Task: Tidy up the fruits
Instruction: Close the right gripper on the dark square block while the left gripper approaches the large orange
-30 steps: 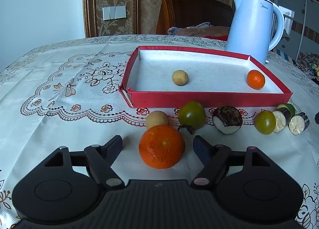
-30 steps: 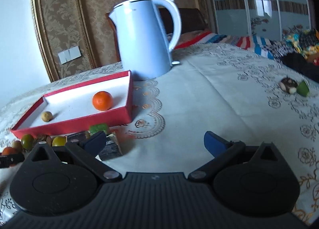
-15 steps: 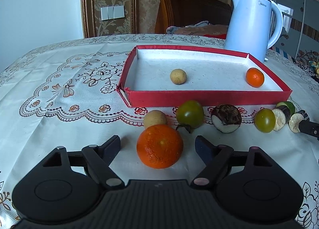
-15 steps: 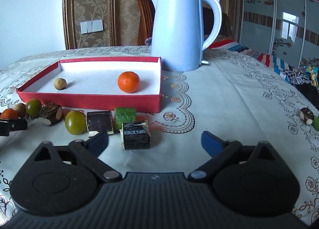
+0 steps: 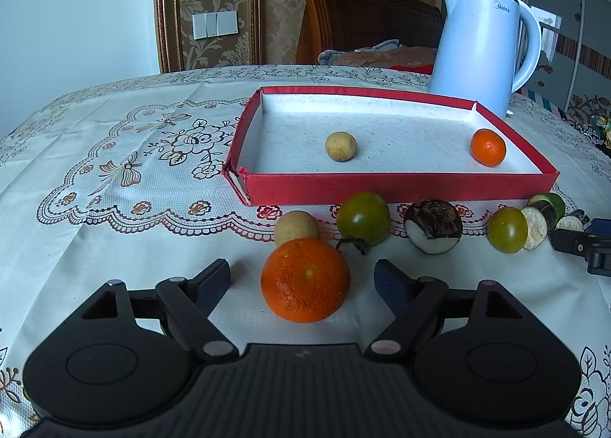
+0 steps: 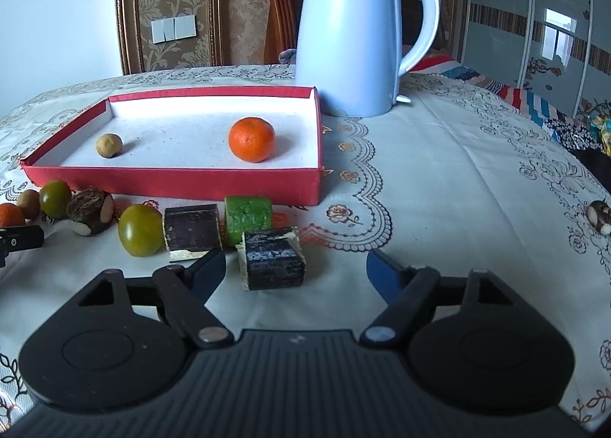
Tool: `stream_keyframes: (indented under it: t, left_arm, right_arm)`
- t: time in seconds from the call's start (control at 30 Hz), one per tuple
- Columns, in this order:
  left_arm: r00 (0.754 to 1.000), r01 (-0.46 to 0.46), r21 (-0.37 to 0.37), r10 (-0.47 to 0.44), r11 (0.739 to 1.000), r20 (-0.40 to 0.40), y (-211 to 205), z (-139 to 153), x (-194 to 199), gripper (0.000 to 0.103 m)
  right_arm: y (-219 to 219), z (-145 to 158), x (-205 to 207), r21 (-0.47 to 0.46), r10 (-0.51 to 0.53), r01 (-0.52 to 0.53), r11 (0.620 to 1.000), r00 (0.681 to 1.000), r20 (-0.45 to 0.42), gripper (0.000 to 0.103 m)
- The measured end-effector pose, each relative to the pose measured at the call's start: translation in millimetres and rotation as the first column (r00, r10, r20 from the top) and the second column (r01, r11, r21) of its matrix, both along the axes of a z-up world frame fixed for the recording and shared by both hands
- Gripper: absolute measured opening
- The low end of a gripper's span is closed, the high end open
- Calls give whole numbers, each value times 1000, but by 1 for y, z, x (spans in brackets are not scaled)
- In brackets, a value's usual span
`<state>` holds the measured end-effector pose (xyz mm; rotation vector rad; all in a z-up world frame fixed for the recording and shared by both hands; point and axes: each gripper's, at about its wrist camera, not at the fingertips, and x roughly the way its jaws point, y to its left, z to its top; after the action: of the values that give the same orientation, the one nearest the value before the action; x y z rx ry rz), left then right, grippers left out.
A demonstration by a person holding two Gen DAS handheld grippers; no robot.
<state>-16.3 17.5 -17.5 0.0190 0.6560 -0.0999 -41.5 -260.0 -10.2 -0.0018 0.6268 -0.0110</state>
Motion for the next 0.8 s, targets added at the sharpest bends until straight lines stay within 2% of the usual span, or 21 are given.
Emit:
stream_keyframes:
  t: [0.33, 0.4, 0.53, 0.6, 0.8]
  left_arm:
    - [1000, 0, 0, 0, 1000, 0, 0, 0, 0, 83]
    - [1000, 0, -1, 0, 1000, 0, 0, 0, 0, 83]
    - [1000, 0, -2, 0, 1000, 0, 0, 0, 1, 83]
    - [1000, 0, -5, 0, 1000, 2, -1, 0, 1, 83]
    - [1000, -7, -10, 7, 1000, 8, 2, 1, 0, 83]
  right_arm:
    - [0, -1, 2, -1, 8, -8, 1000, 1000, -9, 64]
    - [0, -1, 2, -4, 8, -8, 1000, 1000, -6, 54]
    - [1, -1, 1, -8, 6, -6, 1000, 1000, -2, 49]
    - [2, -1, 1, -7, 6, -6, 1000, 1000, 1, 42]
    - [1, -1, 0, -3, 7, -7, 1000, 1000, 5, 40]
